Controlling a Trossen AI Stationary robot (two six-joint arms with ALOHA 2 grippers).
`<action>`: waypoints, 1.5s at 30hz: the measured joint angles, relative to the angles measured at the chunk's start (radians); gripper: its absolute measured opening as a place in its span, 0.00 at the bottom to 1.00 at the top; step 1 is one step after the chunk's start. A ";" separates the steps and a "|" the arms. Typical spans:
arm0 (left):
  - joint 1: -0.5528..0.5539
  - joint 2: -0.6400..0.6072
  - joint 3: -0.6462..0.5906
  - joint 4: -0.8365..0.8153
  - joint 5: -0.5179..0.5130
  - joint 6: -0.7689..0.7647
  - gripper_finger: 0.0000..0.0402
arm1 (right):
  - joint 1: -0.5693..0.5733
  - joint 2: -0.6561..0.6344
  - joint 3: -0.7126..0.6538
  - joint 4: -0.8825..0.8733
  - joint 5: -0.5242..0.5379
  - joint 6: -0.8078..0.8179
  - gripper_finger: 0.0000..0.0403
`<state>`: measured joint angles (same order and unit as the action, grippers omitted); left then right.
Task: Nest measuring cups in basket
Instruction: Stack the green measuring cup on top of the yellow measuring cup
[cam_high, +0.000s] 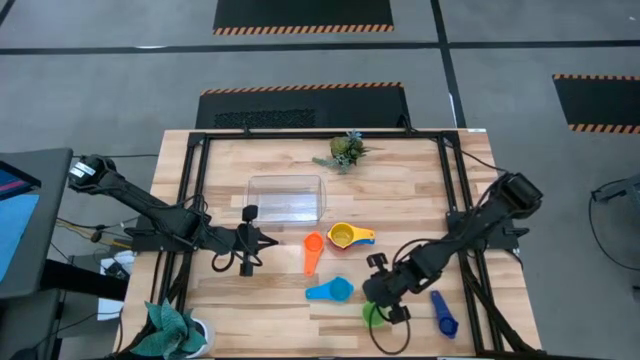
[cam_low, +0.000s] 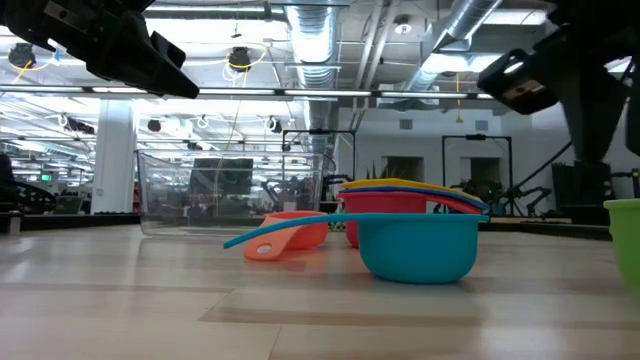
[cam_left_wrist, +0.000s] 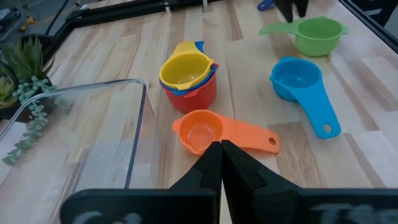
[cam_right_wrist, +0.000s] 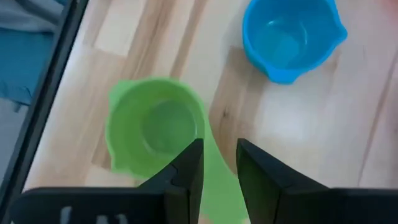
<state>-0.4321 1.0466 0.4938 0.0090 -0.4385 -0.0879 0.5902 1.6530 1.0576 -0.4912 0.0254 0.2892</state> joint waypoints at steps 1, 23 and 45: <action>0.000 0.000 0.000 0.000 0.000 0.001 0.00 | -0.005 0.005 0.001 0.011 0.000 -0.003 0.29; 0.000 0.000 0.000 -0.004 0.001 0.000 0.00 | -0.008 0.023 0.002 0.146 -0.026 -0.114 0.29; 0.000 0.000 0.000 -0.026 0.011 -0.076 0.00 | -0.023 0.199 0.009 0.098 -0.023 -0.099 0.26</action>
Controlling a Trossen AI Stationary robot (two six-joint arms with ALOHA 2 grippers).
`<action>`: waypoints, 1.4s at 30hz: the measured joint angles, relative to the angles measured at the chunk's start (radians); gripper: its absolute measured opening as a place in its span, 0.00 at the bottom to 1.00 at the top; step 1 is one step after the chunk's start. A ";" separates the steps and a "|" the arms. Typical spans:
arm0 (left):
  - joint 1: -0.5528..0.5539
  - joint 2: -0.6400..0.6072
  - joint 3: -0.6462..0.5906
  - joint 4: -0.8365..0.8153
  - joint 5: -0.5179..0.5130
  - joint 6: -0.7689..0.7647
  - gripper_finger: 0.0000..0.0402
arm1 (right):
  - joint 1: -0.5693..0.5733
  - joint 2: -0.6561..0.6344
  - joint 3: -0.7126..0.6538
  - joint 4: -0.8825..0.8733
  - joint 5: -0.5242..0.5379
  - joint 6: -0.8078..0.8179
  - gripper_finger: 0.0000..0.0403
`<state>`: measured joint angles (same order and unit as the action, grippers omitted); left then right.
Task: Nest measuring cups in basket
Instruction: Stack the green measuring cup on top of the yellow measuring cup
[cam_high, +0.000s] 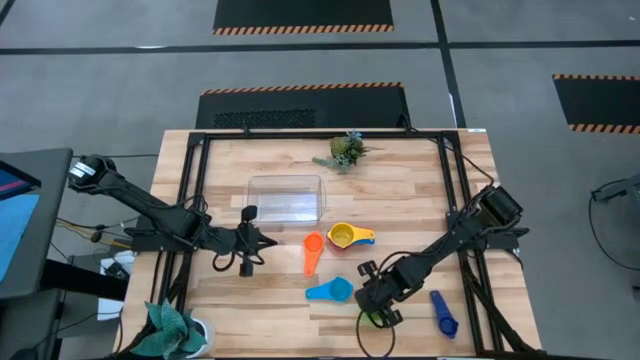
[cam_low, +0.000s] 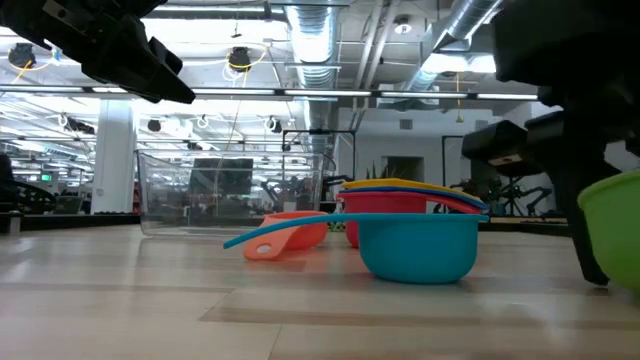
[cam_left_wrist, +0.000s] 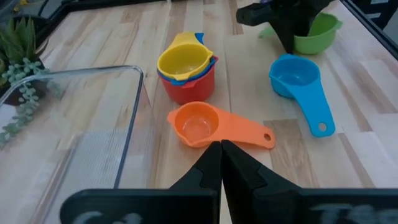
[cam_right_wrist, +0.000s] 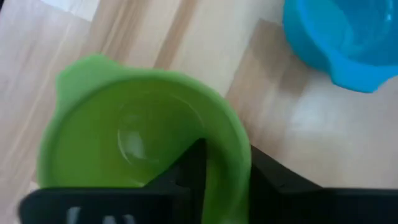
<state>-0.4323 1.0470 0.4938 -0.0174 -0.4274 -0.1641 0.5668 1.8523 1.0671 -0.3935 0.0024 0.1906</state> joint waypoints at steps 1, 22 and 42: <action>0.000 0.000 0.000 0.000 0.000 -0.007 0.00 | -0.005 0.000 0.006 -0.012 -0.002 0.002 0.23; 0.000 0.000 0.000 -0.017 -0.002 -0.063 0.00 | -0.215 -0.257 0.238 -0.353 0.451 0.023 0.03; 0.000 0.000 0.000 -0.019 -0.005 -0.059 0.00 | -0.575 -0.089 0.254 -0.381 -0.015 0.098 0.05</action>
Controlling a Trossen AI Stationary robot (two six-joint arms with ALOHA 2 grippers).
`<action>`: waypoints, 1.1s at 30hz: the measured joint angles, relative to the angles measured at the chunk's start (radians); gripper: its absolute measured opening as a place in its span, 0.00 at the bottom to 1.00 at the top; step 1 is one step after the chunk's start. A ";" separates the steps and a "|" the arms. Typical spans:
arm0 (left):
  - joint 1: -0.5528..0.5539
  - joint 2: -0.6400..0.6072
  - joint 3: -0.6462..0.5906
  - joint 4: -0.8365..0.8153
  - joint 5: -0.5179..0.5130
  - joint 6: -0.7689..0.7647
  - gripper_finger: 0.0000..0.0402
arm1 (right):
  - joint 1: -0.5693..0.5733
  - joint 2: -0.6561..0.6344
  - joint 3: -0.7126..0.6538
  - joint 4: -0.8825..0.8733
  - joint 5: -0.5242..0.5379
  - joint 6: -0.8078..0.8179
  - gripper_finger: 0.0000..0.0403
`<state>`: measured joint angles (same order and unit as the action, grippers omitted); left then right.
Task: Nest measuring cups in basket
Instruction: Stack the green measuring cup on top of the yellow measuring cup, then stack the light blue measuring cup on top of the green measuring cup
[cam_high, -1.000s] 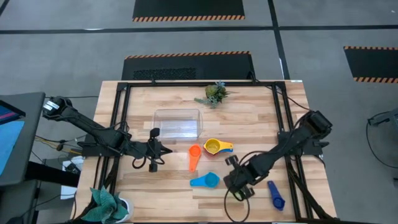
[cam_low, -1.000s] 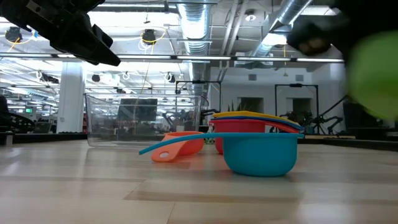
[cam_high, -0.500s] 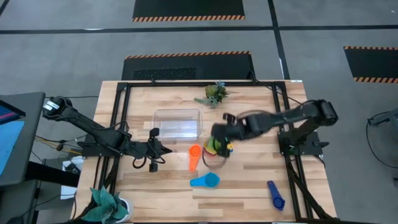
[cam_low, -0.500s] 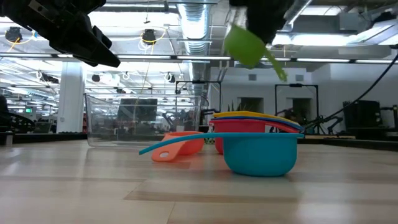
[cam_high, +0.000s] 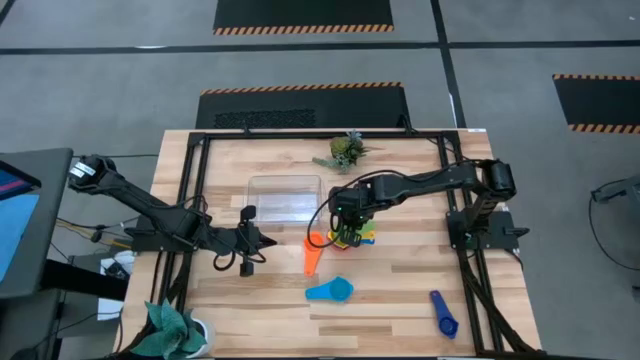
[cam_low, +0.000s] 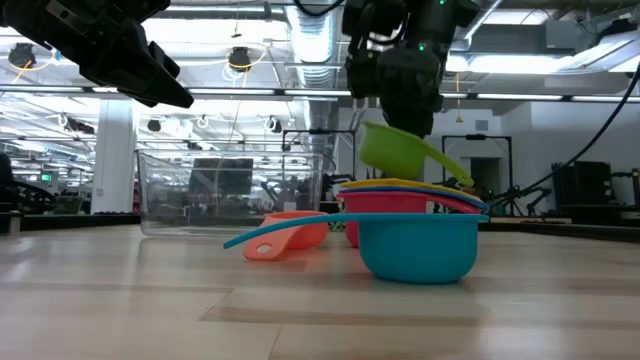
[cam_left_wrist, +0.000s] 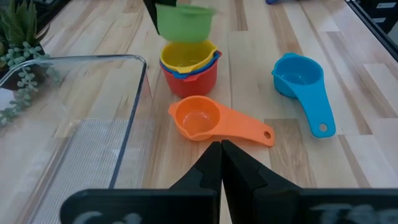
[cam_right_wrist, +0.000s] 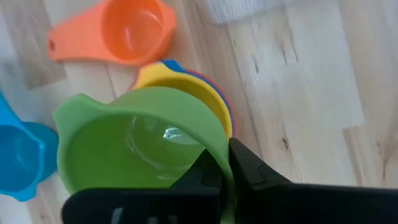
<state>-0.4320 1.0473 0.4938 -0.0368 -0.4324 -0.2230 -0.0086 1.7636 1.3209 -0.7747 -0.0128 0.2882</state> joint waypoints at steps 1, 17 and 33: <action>0.000 0.000 0.000 0.000 0.000 -0.001 0.00 | 0.000 0.009 0.000 -0.001 0.000 0.000 0.04; 0.000 0.000 0.000 0.000 0.002 -0.006 0.00 | 0.000 0.023 0.000 0.015 -0.015 -0.032 0.31; 0.000 0.000 0.000 -0.004 0.005 -0.010 0.00 | 0.064 0.023 0.000 -0.244 -0.016 0.008 0.43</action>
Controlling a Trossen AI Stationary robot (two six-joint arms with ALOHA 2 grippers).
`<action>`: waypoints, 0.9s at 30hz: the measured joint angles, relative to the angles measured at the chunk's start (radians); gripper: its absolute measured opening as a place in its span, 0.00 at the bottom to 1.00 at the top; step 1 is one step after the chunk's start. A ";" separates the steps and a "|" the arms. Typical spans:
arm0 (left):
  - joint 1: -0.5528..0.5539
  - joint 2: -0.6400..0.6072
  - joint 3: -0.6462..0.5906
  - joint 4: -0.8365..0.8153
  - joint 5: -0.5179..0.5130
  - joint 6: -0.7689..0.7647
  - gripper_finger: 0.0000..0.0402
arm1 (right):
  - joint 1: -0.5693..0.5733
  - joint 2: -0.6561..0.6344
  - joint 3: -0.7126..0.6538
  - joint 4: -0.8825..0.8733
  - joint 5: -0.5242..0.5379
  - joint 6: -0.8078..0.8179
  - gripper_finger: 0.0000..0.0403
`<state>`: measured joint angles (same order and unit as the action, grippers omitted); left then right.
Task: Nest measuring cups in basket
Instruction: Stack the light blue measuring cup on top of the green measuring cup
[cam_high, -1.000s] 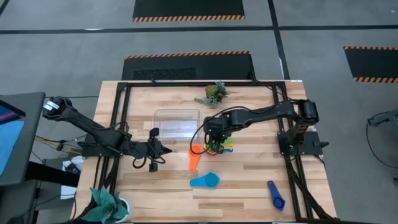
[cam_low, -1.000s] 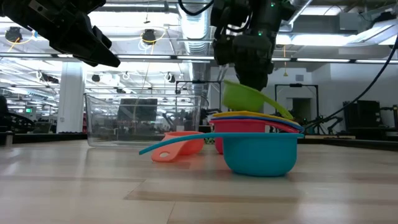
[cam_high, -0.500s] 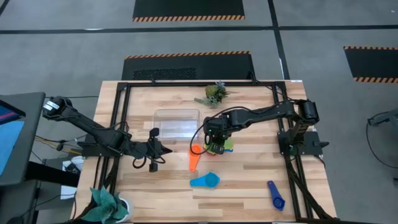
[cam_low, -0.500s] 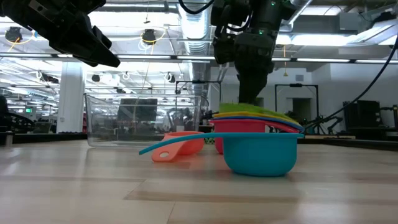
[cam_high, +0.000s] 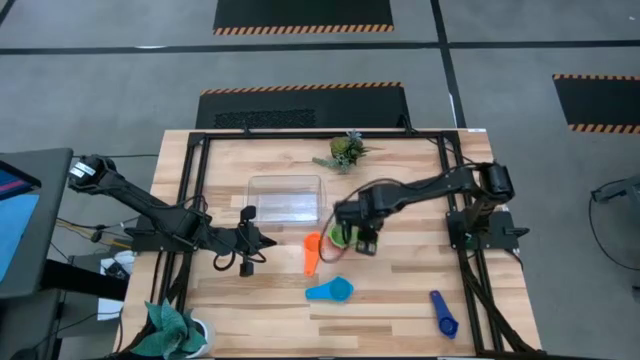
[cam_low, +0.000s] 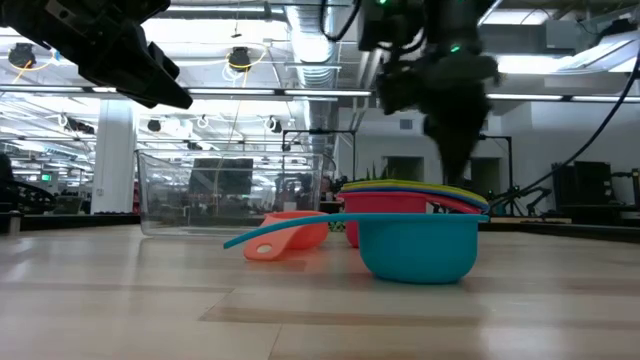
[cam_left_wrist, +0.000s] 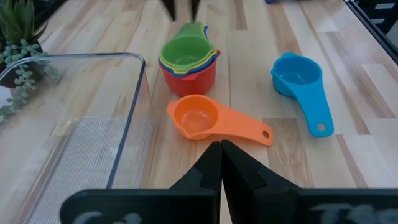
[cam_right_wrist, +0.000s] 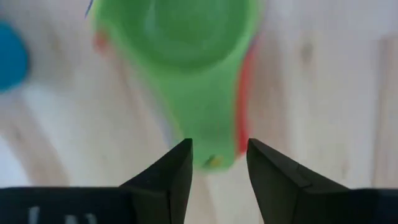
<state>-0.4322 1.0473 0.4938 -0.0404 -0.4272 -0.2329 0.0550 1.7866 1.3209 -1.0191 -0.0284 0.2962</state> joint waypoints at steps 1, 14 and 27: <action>0.000 0.000 0.000 -0.001 0.000 0.000 0.00 | 0.021 0.000 0.000 -0.029 0.000 0.013 0.43; 0.000 0.000 0.000 -0.043 0.000 -0.171 0.00 | 0.481 -0.001 0.000 -0.286 -0.013 0.406 0.37; 0.000 0.000 0.000 -0.060 -0.040 -0.247 0.00 | 0.746 -0.001 0.000 -0.002 0.549 0.309 0.32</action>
<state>-0.4324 1.0473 0.4938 -0.1002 -0.4673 -0.4795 0.8013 1.7859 1.3209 -1.0208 0.5203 0.6054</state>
